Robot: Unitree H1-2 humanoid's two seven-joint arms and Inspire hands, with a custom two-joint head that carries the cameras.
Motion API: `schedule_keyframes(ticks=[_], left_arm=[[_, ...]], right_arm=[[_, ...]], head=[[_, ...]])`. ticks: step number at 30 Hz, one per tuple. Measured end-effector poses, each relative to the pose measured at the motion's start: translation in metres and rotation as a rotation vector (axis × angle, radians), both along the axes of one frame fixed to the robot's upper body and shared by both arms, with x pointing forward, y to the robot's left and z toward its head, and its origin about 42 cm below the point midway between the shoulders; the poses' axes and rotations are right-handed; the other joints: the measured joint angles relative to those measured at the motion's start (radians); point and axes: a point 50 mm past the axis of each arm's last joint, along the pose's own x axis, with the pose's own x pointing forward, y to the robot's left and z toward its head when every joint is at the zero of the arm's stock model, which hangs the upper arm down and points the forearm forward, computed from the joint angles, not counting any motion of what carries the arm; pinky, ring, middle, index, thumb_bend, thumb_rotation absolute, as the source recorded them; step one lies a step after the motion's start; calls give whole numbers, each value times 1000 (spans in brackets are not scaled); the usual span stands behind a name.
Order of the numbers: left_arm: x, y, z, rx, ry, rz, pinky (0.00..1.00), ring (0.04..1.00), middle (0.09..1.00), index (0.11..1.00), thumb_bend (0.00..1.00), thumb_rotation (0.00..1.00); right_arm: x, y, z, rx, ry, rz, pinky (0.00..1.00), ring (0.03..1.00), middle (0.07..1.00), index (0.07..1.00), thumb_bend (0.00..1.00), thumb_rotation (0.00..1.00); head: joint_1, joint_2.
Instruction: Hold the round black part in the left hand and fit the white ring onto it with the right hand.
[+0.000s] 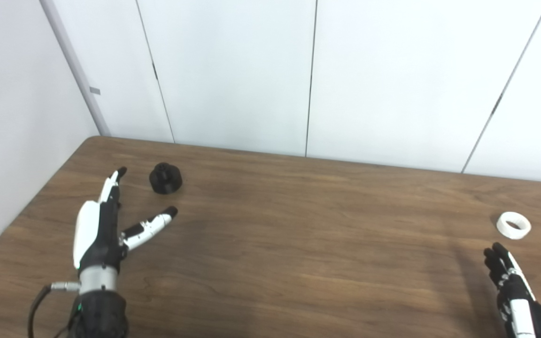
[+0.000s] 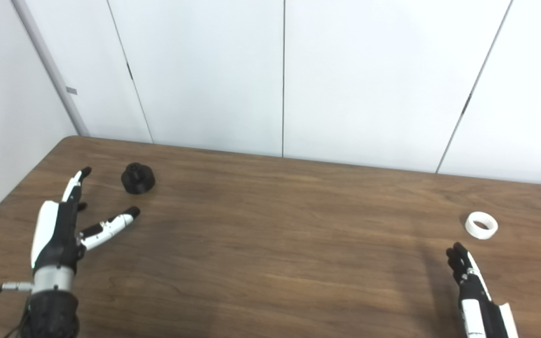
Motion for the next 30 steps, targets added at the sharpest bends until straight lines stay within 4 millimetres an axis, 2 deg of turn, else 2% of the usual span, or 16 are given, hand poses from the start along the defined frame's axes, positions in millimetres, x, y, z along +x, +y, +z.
schedule_keyframes(ticks=[6, 10, 15, 19, 23, 30], left_arm=[[15, 16, -10, -6, 49, 33, 947, 1000, 983, 927, 872, 308], [28, 26, -14, 11, 84, 40, 929, 1000, 980, 921, 887, 310], [53, 36, -15, 50, 125, 25, 911, 1000, 972, 906, 906, 311], [69, 37, -21, 87, 176, -3, 912, 1000, 966, 892, 920, 299], [82, 34, -31, 96, 219, -17, 967, 1000, 962, 880, 936, 262], [109, 36, -35, 82, 243, -51, 959, 1000, 960, 886, 959, 261]], right_arm=[[0, 0, -1, -16, 4, -5, 991, 951, 927, 944, 465, 1000], [0, -1, -1, -11, 4, -5, 994, 955, 933, 948, 469, 1000], [-1, -1, -1, -12, 5, -2, 973, 948, 931, 946, 443, 1000], [-1, 0, -1, -23, 6, -2, 988, 953, 928, 944, 443, 1000], [-2, 0, -1, -19, 7, -1, 988, 950, 928, 940, 463, 1000], [-2, 0, -1, -11, 8, 3, 953, 938, 921, 933, 496, 1000]], head=[[0, 3], [-6, 3], [-11, 3], [-14, 6], [-17, 8], [-18, 6]])
